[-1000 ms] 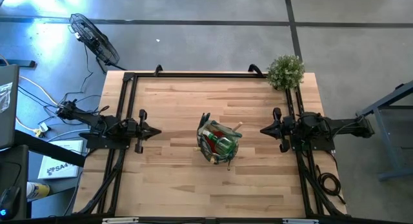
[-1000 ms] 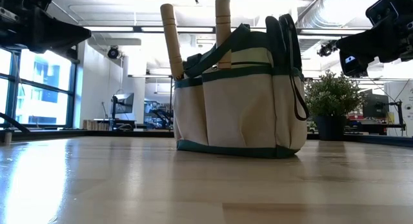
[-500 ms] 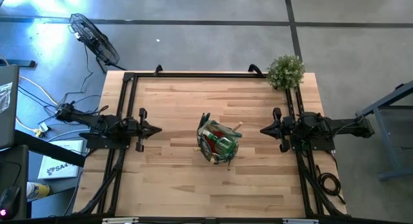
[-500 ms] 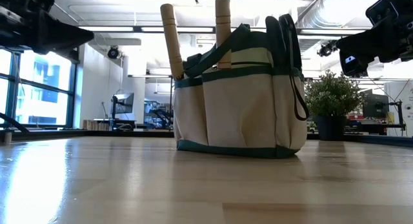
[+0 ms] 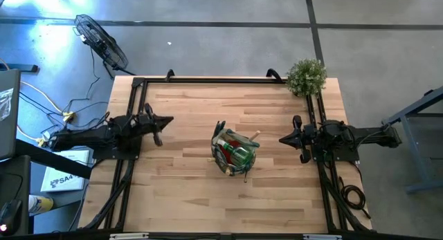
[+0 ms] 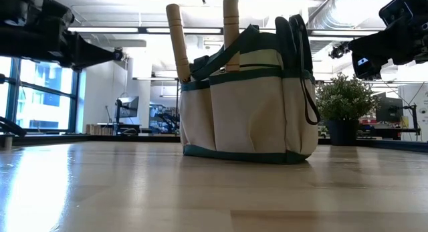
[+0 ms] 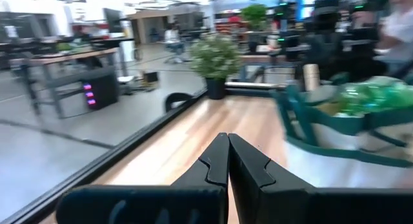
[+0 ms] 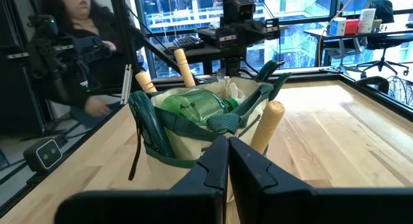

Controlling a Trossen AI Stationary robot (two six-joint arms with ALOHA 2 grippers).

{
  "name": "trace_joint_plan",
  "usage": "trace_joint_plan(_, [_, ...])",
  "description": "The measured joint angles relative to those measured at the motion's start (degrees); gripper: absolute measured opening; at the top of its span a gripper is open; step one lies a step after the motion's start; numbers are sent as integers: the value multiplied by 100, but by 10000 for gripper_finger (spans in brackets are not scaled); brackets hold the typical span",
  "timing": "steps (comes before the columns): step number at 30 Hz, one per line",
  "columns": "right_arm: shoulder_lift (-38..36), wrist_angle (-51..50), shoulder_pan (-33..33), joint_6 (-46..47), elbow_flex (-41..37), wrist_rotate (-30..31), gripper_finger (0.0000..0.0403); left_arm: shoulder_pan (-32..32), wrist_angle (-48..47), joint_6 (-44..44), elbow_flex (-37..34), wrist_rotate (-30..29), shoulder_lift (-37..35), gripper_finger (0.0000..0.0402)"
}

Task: Pick & Place Garden tools in Gardening bag
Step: Return to Home Position

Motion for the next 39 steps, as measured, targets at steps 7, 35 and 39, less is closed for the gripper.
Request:
trace_joint_plan(7, [0,1,-1,0,0,1,5,429,-9,2,0,-2,20,0])
trace_joint_plan(35, [1,2,-1,0,0,1,5,421,-11,7,0,-7,24,0])
trace_joint_plan(39, [1,2,0,0,0,1,5,421,-11,6,0,-7,24,0])
